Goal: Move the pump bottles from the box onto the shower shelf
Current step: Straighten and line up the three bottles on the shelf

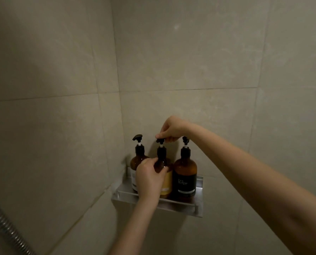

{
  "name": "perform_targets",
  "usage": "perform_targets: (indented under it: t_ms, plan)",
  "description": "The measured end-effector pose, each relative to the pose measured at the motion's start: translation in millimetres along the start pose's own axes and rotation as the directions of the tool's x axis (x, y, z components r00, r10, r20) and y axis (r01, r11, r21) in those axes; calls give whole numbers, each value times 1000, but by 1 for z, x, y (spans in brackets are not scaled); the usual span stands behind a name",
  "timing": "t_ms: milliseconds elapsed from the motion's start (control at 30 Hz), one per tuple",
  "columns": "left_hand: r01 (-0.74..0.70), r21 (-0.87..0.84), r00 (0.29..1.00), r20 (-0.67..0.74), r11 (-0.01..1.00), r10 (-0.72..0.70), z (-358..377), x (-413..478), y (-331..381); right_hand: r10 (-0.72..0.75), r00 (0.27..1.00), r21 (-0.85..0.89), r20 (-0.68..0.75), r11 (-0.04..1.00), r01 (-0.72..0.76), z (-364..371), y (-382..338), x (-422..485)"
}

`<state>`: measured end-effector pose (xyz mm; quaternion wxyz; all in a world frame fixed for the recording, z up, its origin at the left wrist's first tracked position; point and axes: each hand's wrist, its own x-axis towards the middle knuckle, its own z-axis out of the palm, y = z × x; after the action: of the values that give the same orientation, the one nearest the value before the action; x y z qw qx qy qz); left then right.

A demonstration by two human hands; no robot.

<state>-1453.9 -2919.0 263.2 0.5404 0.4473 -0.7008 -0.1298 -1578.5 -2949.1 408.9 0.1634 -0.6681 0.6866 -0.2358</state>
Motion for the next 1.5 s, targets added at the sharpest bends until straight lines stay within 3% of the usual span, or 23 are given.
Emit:
perform_targets:
  t_ms: [233, 367, 600, 800, 1033, 1133, 1233, 1333, 1433, 1500]
  plan:
    - [12, -10, 1000, 19, 1000, -12, -1, 0, 1, -109, 993, -78, -43, 991, 105, 0, 11, -2]
    - [-11, -50, 997, -83, 999, 7, 4, -10, 5, -39, 983, 87, -179, 995, 56, -26, 29, -11]
    - [-79, -88, 988, 124, 993, 90, 32, -32, 29, 60, 998, 151, 2, 987, -60, -38, 66, -38]
    - [-87, 24, 992, 90, 996, 85, 43, -35, 31, 100, 995, 211, -17, 973, -94, -36, 65, -43]
    - [-100, 11, 989, 110, 995, 98, 43, -31, 29, 143, 988, 227, -55, 966, -127, -31, 60, -46]
    - [-108, -85, 981, 154, 991, 120, 35, -28, 25, 131, 990, 216, -58, 969, -116, -32, 59, -51]
    - [-9, -205, 999, -33, 979, 2, 13, -21, 12, 119, 986, 260, -117, 962, -85, -32, 66, -59]
    - [154, -358, 939, -238, 921, -249, -13, 0, -18, 158, 962, 358, -225, 931, -69, -16, 88, -70]
    - [324, -607, 861, -128, 725, -492, -29, 24, -55, 200, 957, 409, -208, 907, -101, 21, 118, -82]
    - [399, -554, 854, -67, 731, -516, -34, 30, -78, 210, 964, 407, -161, 904, -129, 44, 133, -90]
